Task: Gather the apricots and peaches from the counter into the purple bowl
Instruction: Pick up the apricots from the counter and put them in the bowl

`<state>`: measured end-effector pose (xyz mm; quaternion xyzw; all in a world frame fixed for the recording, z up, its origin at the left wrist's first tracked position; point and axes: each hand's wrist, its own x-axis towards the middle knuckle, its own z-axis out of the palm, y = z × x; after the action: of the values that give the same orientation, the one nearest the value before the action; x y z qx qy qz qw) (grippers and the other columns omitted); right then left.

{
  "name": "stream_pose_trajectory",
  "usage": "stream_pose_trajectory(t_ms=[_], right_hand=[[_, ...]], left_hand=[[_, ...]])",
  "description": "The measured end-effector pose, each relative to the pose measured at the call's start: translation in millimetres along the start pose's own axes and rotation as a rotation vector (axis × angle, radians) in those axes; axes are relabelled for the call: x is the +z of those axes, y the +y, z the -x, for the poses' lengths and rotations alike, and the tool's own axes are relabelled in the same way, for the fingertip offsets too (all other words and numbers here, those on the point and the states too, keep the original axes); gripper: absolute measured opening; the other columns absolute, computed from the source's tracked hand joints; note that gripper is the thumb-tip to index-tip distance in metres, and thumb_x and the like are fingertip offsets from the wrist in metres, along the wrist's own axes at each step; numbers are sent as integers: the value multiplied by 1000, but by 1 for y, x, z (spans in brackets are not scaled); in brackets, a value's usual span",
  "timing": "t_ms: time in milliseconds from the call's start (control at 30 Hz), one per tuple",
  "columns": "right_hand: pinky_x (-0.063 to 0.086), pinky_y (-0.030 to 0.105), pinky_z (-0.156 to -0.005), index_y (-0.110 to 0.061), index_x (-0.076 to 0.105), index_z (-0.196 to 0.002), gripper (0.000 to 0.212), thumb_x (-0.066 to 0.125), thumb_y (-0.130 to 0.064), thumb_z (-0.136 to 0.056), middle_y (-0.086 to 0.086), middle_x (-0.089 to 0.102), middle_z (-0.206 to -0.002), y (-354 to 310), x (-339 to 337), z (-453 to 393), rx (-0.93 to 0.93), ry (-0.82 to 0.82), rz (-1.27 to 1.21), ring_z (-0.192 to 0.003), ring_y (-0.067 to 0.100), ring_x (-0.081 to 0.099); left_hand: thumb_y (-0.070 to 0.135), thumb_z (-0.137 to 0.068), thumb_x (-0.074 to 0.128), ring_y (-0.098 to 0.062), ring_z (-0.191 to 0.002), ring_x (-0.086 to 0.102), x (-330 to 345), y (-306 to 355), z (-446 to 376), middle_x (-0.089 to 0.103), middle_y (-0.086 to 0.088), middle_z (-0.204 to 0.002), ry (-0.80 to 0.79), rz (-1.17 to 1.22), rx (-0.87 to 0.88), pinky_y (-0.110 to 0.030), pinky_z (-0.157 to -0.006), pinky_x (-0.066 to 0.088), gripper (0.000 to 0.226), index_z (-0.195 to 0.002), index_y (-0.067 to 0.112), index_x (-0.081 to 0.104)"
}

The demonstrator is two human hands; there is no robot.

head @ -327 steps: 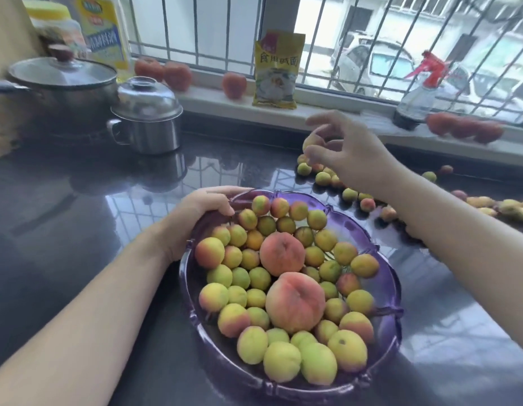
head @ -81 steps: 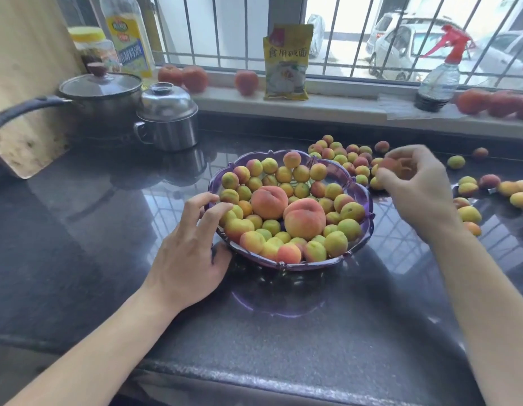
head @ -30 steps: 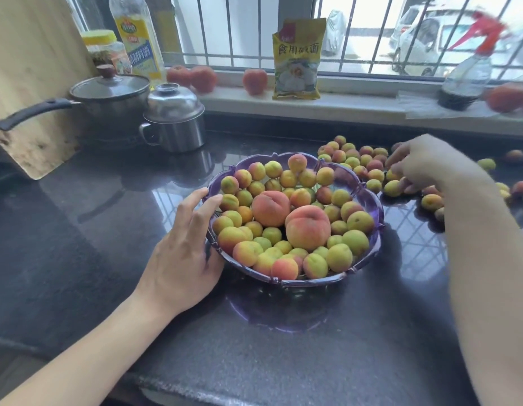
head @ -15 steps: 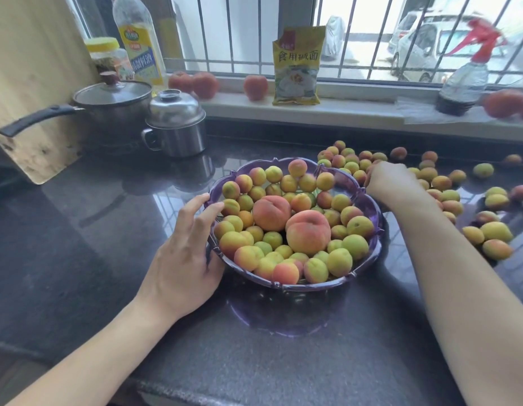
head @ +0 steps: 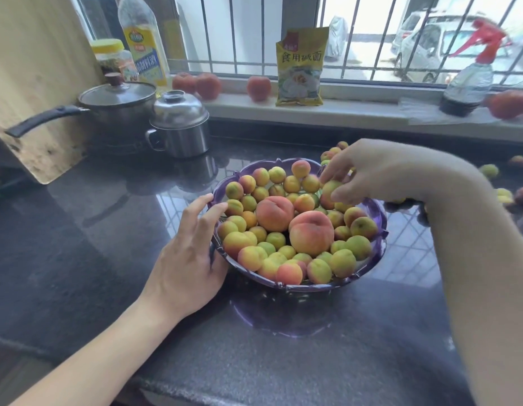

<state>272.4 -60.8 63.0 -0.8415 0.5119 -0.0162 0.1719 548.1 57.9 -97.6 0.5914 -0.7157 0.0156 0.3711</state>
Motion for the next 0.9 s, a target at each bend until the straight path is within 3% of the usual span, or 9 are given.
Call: stream_pose_trajectory(t_ms=[100, 267, 767, 833, 900], right_hand=[[57, 37, -82, -26, 68, -115, 28, 73, -22, -88, -6, 63, -104, -1, 16, -14, -34, 40, 194, -96, 17, 60], [61, 36, -77, -27, 73, -99, 17, 73, -17, -85, -2, 66, -97, 9, 32, -26, -66, 58, 302, -89, 19, 62], [59, 39, -81, -29, 73, -102, 18, 74, -20, -87, -9, 65, -99, 11, 23, -22, -43, 43, 162, -93, 16, 63], [61, 40, -75, -34, 72, -97, 20, 74, -16, -87, -11, 68, -96, 19, 10, -17, -7, 88, 48, -88, 15, 67], [63, 48, -66, -36, 71, -89, 19, 72, -16, -87, -8, 71, -89, 28, 1, -14, 41, 185, -52, -77, 23, 72]], left_hand=[[36, -91, 57, -31, -112, 65, -2, 1, -1, 34, -2, -161, -16, -1, 1, -51, -72, 62, 64, -152, 27, 38], [21, -89, 67, -40, -114, 68, 0, -1, 0, 35, -4, -162, -18, -3, 1, -55, -71, 63, 69, -151, 27, 37], [6, -89, 74, -42, -115, 67, -1, 2, 1, 35, -5, -162, -7, -3, -1, -54, -75, 62, 75, -152, 26, 38], [11, -91, 62, -39, -123, 63, -2, -1, 0, 36, -7, -162, -25, -5, 12, -52, -81, 62, 68, -153, 26, 38], [12, -86, 45, -27, -134, 56, -5, -3, 0, 40, -3, -160, -26, 66, 18, -38, -94, 58, 68, -152, 30, 42]])
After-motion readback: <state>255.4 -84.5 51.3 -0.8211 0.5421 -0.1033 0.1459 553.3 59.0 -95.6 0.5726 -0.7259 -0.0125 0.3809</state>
